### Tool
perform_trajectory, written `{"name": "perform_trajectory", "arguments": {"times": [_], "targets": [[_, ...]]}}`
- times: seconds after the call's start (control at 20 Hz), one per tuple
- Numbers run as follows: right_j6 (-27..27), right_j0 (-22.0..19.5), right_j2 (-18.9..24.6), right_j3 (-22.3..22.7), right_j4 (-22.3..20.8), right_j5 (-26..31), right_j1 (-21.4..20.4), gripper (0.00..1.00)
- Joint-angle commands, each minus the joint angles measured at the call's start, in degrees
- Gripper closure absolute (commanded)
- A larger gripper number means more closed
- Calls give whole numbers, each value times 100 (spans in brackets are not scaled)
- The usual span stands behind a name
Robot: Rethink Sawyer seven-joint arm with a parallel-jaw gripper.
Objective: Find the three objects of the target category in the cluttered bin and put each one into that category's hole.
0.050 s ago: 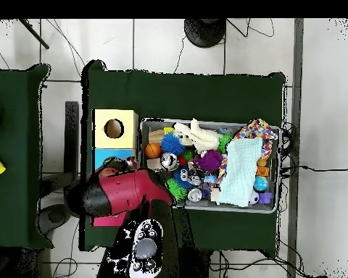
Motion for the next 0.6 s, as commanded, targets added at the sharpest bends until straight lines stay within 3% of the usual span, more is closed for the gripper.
{"name": "perform_trajectory", "arguments": {"times": [0.05, 0.6], "targets": [[387, -232, -245, -405, -266, 588, -174, 0], [205, -487, -123, -377, -306, 453, -175, 0]]}}
